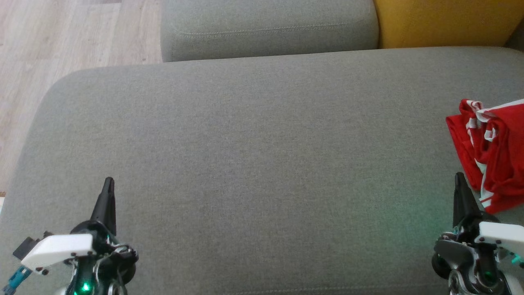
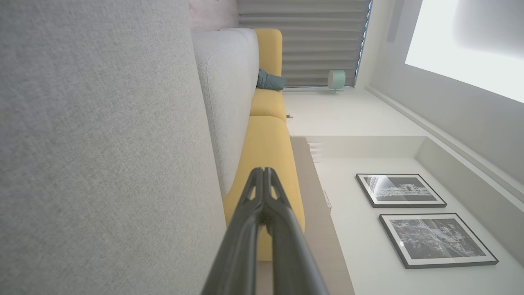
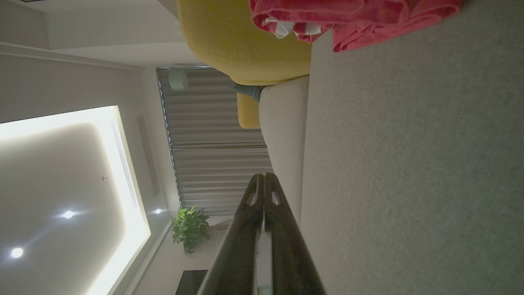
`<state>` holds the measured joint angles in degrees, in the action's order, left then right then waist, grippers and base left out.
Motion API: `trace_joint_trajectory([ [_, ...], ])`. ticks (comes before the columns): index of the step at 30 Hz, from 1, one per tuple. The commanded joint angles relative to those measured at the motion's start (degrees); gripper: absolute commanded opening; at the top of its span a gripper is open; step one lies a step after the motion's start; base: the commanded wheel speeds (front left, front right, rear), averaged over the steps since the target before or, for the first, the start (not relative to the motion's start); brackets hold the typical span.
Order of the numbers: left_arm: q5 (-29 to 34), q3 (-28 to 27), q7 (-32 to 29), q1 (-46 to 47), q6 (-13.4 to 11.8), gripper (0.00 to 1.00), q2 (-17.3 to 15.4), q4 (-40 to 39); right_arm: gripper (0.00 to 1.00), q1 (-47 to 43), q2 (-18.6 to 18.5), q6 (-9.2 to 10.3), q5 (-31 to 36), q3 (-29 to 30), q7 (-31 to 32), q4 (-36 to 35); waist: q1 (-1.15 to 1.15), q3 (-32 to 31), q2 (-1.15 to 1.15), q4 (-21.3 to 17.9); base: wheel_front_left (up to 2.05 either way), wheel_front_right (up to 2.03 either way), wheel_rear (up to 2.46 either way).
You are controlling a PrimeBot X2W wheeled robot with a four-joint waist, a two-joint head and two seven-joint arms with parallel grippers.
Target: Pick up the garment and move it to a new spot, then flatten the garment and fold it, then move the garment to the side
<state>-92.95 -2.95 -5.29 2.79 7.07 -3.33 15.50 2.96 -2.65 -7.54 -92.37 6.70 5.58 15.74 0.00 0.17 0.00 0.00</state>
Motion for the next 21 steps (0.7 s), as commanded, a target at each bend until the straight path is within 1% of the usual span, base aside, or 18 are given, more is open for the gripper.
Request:
trace_joint_trajectory([
  [1, -0.2, -2.4, -0.2, 3.3, 0.4, 0.0, -0.4, -1.5, 0.0, 3.1, -0.8, 0.05, -0.5, -1.0, 0.3, -1.8, 0.0, 0.0, 0.0, 0.0, 0.0, 0.0, 0.0],
  [21, 0.0, -2.6, -0.5, 3.3, 0.4, 0.0, -0.2, -1.5, 0.0, 3.2, -0.7, 0.05, -0.3, -0.8, 0.4, -1.7, 0.0, 0.0, 0.0, 0.0, 0.0, 0.0, 0.0],
])
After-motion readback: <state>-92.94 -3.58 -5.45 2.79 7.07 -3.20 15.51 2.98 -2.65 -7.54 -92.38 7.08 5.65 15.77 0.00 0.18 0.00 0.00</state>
